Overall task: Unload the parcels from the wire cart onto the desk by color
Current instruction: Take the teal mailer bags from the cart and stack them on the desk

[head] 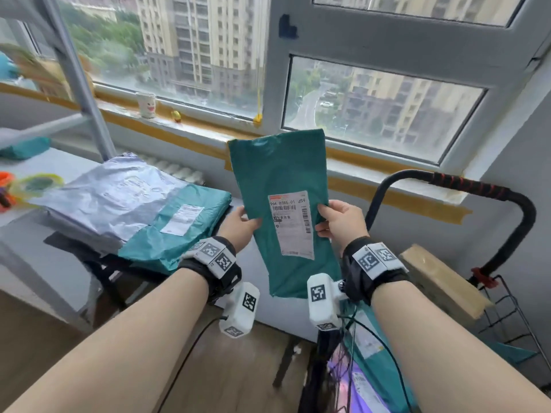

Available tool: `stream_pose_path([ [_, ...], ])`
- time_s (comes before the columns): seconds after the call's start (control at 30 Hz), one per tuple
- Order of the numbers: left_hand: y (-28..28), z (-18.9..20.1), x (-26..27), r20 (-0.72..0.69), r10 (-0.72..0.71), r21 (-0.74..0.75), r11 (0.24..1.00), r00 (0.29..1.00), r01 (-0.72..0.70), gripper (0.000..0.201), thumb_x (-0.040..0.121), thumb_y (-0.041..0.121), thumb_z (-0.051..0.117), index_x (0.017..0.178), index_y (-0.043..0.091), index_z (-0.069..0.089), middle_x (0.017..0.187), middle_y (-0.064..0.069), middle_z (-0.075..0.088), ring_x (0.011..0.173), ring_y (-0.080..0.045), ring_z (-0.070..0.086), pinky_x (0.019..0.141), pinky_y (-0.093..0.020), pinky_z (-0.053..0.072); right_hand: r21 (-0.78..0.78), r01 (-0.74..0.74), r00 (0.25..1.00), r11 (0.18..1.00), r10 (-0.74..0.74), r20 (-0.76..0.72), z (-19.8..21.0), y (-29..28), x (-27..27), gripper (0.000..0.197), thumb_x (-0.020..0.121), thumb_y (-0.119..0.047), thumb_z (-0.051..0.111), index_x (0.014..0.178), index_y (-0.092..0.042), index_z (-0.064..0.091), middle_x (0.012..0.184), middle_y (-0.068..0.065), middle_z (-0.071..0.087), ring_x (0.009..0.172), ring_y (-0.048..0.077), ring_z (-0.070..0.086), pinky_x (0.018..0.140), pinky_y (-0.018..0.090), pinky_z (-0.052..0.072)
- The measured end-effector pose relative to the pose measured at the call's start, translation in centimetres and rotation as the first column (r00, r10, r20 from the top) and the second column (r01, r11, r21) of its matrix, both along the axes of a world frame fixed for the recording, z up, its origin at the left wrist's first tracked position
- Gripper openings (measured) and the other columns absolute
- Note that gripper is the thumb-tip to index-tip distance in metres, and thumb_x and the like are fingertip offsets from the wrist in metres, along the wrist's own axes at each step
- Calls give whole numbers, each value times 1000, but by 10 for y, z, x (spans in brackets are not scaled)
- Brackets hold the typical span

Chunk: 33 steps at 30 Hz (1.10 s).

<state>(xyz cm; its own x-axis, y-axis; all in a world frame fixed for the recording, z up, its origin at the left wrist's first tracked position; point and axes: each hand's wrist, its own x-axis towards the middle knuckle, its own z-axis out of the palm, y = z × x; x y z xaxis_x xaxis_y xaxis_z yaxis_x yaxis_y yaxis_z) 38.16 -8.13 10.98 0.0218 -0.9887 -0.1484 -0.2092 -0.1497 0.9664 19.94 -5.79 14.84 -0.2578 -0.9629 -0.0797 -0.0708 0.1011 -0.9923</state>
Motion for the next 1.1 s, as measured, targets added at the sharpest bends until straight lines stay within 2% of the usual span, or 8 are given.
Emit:
stream_pose_path([
  [0.17, -9, -3, 97, 29, 67, 7, 998, 997, -67, 23, 91, 13, 57, 114, 10, 54, 92, -8, 59, 82, -18, 55, 62, -24, 43, 29, 20, 994, 999, -23, 105, -3, -16, 91, 25, 96, -10, 51, 73, -14, 59, 64, 4, 60, 33, 3, 50, 40, 16, 47],
  [0.33, -18, -7, 179, 139, 75, 7, 997, 987, -77, 23, 89, 8, 54, 112, 9, 57, 100, -11, 63, 86, -20, 57, 82, -30, 46, 89, 28, 977, 996, -46, 207, -10, -32, 164, 23, 97, -8, 48, 75, -12, 54, 70, 8, 60, 32, 5, 54, 40, 18, 50],
  [0.47, -34, -11, 222, 119, 133, -5, 991, 984, -134, 19, 88, 4, 54, 106, 10, 59, 93, -8, 62, 82, -21, 57, 73, -29, 48, 140, 6, 968, 990, -41, 246, -13, -49, 205, 11, 97, -4, 46, 87, -6, 52, 74, 11, 58, 32, 8, 56, 40, 19, 51],
  [0.53, -45, -14, 236, 95, 167, -16, 986, 981, -166, 22, 87, 5, 56, 107, 12, 59, 91, -6, 63, 82, -22, 59, 77, -33, 51, 157, 1, 970, 988, -39, 239, -16, -61, 217, 6, 97, -3, 45, 100, -5, 49, 76, 12, 59, 32, 10, 57, 39, 20, 51],
  [0.63, -64, -17, 250, 101, 208, -43, 978, 973, -205, 24, 85, 5, 58, 104, 19, 53, 91, -6, 62, 81, -23, 59, 78, -32, 50, 189, 2, 978, 982, -41, 203, -23, -85, 228, 12, 95, 3, 43, 89, -6, 48, 75, 11, 58, 33, 9, 58, 41, 19, 52],
  [0.8, -112, -29, 265, 186, 254, -88, 967, 949, -241, 27, 80, 2, 59, 90, 24, 47, 88, -3, 64, 79, -23, 61, 75, -34, 53, 252, -2, 989, 968, -36, 145, -48, -137, 238, 22, 91, 7, 45, 107, -8, 48, 75, 10, 60, 36, 9, 60, 40, 19, 51],
  [0.9, -146, -42, 269, 225, 242, -58, 970, 944, -235, 27, 80, 1, 59, 78, 25, 47, 84, 0, 64, 81, -23, 62, 77, -35, 54, 311, -6, 997, 951, -19, 78, -66, -170, 239, 20, 90, 5, 47, 105, -8, 53, 72, 8, 60, 35, 7, 58, 38, 18, 49],
  [1.1, -199, -84, 267, 318, 158, 88, 977, 935, -195, 28, 80, 0, 60, 95, 22, 54, 87, 2, 64, 87, -21, 63, 85, -38, 53, 459, -12, 999, 888, -9, 43, -109, -218, 228, 19, 89, 9, 49, 84, -9, 52, 70, 11, 58, 31, 9, 56, 34, 18, 47],
])
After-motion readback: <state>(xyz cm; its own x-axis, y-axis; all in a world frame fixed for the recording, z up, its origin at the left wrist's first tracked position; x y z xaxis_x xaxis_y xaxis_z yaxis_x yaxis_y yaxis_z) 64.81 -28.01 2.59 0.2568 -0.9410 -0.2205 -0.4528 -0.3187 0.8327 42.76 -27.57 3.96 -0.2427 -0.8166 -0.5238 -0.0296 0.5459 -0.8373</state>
